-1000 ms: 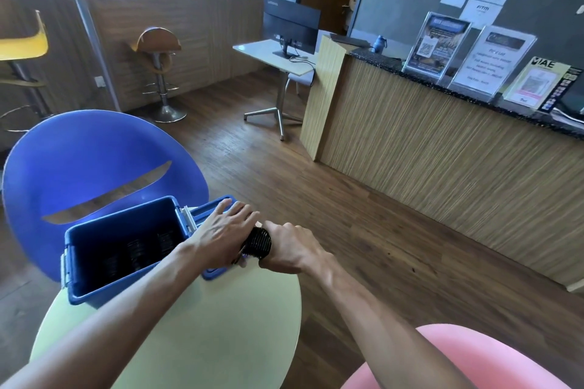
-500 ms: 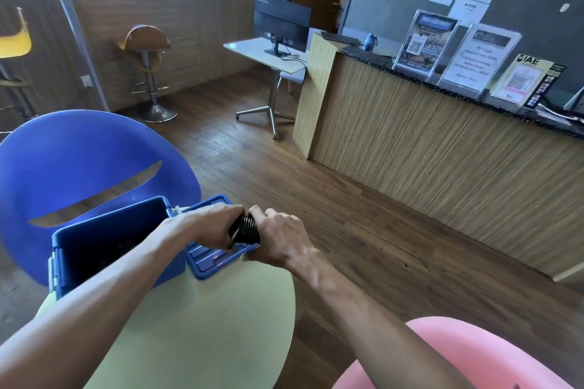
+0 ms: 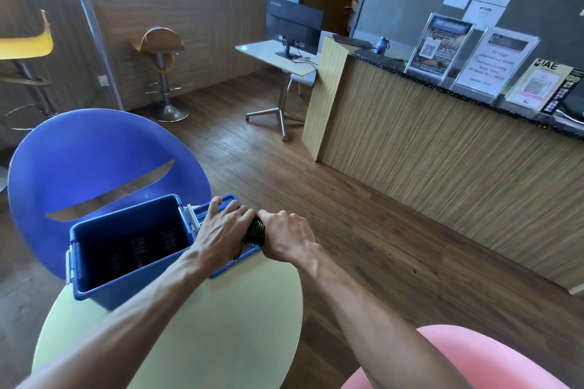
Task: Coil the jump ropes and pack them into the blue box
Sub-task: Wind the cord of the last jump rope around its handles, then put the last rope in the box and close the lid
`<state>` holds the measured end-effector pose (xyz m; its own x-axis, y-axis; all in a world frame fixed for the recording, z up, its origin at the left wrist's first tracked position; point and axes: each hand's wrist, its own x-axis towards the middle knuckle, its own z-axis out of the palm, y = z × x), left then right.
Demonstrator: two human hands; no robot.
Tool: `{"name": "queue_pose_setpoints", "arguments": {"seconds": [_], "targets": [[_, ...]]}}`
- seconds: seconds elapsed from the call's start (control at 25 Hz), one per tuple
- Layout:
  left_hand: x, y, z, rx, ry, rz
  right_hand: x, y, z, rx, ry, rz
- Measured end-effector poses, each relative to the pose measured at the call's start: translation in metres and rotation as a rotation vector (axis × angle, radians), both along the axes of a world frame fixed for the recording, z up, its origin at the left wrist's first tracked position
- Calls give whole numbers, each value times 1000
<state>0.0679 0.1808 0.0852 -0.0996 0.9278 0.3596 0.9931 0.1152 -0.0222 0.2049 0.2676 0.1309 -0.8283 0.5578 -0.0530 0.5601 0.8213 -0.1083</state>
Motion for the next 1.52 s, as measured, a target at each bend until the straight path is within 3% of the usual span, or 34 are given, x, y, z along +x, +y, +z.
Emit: {"name": "queue_pose_setpoints", "arguments": {"seconds": [0.28,0.56,0.72,0.92,1.28,1.52], "targets": [[-5,-15,-14,89,-74,26,-6,-3,-16,-111,45,-41],[-38,-51,-32,69,-329,393,-27,-10,-47,-495,182,-47],[-56,-96,-55,80,-359,597,-49,-37,-66,-568,282,-58],[-108,-146,-85,99,-405,774,-118,-78,-88,-598,260,-44],[-222,-152,-120,51,-505,735,-268,-125,-137,-470,22,-213],[-234,-144,-147,1,-475,666,-286,-113,-167,-532,-103,-227]]}}
